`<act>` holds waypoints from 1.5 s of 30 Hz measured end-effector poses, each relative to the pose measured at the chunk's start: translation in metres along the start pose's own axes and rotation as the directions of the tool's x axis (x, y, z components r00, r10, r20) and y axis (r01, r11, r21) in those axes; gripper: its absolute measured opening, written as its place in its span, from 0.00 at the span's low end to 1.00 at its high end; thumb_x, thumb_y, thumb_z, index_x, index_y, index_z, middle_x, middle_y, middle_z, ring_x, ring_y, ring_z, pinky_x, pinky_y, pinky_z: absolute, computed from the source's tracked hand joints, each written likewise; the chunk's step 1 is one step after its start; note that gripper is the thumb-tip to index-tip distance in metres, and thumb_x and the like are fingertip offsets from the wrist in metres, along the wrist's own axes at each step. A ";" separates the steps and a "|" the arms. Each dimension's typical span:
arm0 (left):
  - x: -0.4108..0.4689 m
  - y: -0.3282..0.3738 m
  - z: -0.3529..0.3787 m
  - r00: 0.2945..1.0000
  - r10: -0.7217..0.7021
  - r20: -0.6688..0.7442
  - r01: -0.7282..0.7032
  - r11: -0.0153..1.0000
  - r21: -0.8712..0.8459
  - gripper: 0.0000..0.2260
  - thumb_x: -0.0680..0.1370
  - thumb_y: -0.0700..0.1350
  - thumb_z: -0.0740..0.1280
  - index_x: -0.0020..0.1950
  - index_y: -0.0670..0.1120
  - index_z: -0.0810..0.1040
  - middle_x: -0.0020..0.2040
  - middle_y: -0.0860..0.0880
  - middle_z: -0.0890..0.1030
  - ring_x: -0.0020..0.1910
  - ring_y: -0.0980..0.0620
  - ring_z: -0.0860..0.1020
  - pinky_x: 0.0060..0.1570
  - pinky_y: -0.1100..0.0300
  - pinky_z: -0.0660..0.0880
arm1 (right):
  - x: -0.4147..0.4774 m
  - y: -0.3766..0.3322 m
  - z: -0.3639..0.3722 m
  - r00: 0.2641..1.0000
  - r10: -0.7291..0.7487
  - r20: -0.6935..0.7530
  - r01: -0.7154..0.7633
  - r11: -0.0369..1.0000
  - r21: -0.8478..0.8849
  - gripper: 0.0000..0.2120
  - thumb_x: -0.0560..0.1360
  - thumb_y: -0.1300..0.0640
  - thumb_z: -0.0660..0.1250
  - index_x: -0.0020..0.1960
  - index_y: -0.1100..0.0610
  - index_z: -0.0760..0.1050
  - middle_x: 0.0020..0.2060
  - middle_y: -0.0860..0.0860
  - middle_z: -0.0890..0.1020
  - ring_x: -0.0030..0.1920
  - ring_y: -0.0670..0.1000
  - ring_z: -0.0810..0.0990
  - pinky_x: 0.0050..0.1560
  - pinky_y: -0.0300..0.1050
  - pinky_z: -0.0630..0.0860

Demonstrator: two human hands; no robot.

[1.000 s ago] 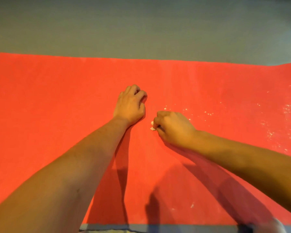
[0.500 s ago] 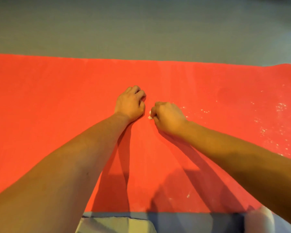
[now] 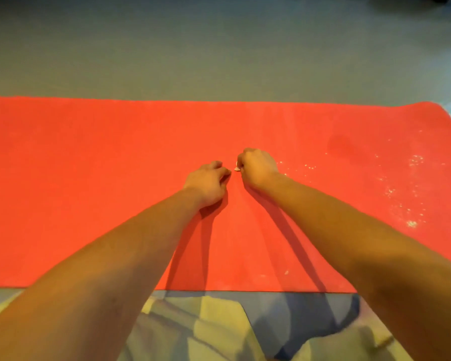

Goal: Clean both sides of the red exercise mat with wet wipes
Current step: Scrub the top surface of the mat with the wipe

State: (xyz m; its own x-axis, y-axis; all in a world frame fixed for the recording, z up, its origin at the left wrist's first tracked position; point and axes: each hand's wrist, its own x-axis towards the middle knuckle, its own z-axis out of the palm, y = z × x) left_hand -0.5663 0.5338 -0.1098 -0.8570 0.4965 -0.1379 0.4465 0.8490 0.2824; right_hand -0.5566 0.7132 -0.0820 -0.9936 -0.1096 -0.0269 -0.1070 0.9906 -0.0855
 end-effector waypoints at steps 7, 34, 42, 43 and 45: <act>-0.041 0.013 -0.001 0.998 -0.049 0.050 0.051 0.998 -0.038 0.18 0.86 0.53 0.59 0.75 0.56 0.75 0.83 0.47 0.62 0.78 0.44 0.67 0.73 0.50 0.69 | -0.110 -0.034 0.000 0.978 -0.197 0.071 0.189 0.977 0.102 0.08 0.75 0.56 0.63 0.50 0.54 0.81 0.48 0.53 0.80 0.48 0.60 0.81 0.42 0.52 0.76; -0.119 0.064 -0.016 0.962 -0.162 0.218 0.135 0.982 0.131 0.33 0.71 0.55 0.80 0.73 0.51 0.74 0.75 0.44 0.70 0.72 0.39 0.73 0.68 0.49 0.73 | -0.203 -0.040 0.002 0.920 -0.356 0.165 0.342 0.934 0.106 0.06 0.76 0.56 0.64 0.49 0.54 0.80 0.47 0.54 0.78 0.46 0.61 0.79 0.38 0.52 0.73; -0.116 0.078 -0.018 0.946 -0.193 0.259 0.136 0.965 0.223 0.43 0.61 0.61 0.85 0.70 0.48 0.71 0.65 0.44 0.74 0.64 0.39 0.78 0.58 0.48 0.77 | -0.190 -0.046 0.007 0.965 -0.242 0.099 0.236 0.969 0.076 0.05 0.76 0.58 0.66 0.49 0.55 0.80 0.47 0.54 0.78 0.45 0.61 0.80 0.36 0.49 0.67; -0.115 0.078 -0.017 0.948 -0.194 0.251 0.137 0.964 0.227 0.43 0.61 0.61 0.85 0.69 0.48 0.71 0.65 0.44 0.74 0.64 0.39 0.77 0.58 0.47 0.78 | -0.203 -0.046 0.007 0.951 -0.288 0.109 0.281 0.956 0.081 0.06 0.77 0.57 0.65 0.49 0.56 0.80 0.47 0.55 0.78 0.45 0.61 0.79 0.36 0.49 0.65; -0.112 0.076 -0.017 0.952 -0.192 0.239 0.136 0.963 0.232 0.43 0.59 0.62 0.85 0.68 0.49 0.73 0.64 0.44 0.75 0.63 0.40 0.78 0.58 0.47 0.78 | -0.228 -0.043 0.007 0.915 -0.386 0.113 0.375 0.921 0.110 0.07 0.78 0.58 0.64 0.49 0.58 0.80 0.46 0.56 0.78 0.44 0.62 0.79 0.35 0.50 0.67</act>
State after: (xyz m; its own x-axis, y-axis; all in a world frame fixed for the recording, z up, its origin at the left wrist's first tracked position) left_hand -0.4408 0.5400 -0.0572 -0.8401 0.3529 -0.4120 0.3732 0.9272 0.0331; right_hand -0.3257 0.6949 -0.0794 -0.8642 -0.4923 -0.1044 -0.4669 0.8618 -0.1984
